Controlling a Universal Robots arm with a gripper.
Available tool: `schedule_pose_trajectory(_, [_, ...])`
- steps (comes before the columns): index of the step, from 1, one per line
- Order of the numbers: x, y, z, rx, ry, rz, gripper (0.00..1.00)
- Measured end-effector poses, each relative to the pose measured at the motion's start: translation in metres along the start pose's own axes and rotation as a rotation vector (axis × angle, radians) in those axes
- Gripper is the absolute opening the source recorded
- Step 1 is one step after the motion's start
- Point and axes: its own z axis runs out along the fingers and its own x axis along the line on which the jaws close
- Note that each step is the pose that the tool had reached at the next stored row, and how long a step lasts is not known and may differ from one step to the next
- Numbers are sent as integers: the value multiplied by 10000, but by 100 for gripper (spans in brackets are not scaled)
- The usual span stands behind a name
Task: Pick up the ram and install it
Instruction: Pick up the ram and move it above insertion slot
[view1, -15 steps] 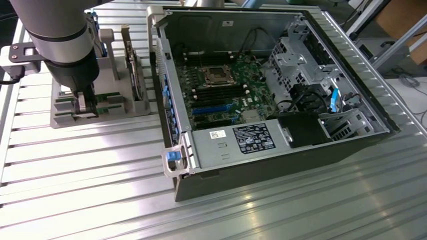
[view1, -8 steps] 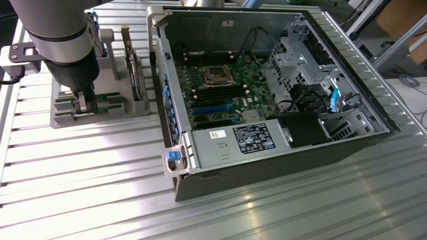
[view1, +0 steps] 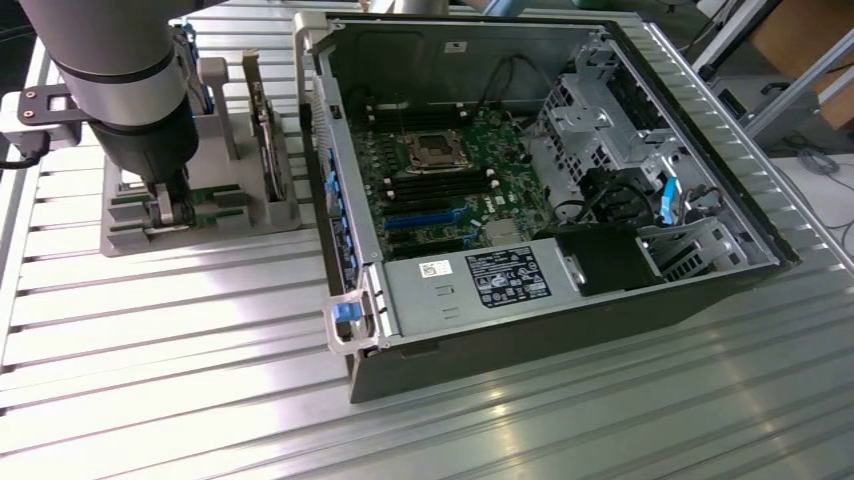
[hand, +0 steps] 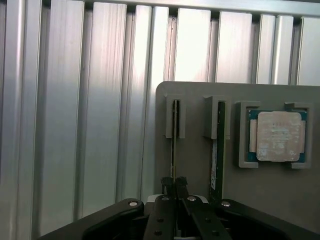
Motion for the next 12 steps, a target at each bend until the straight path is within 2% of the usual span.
schedule_pose_trajectory(6, [-1,4,-83,0,0,0,12])
schedule_pose_trajectory(12, [-2,11,-246,-1,0,0,12])
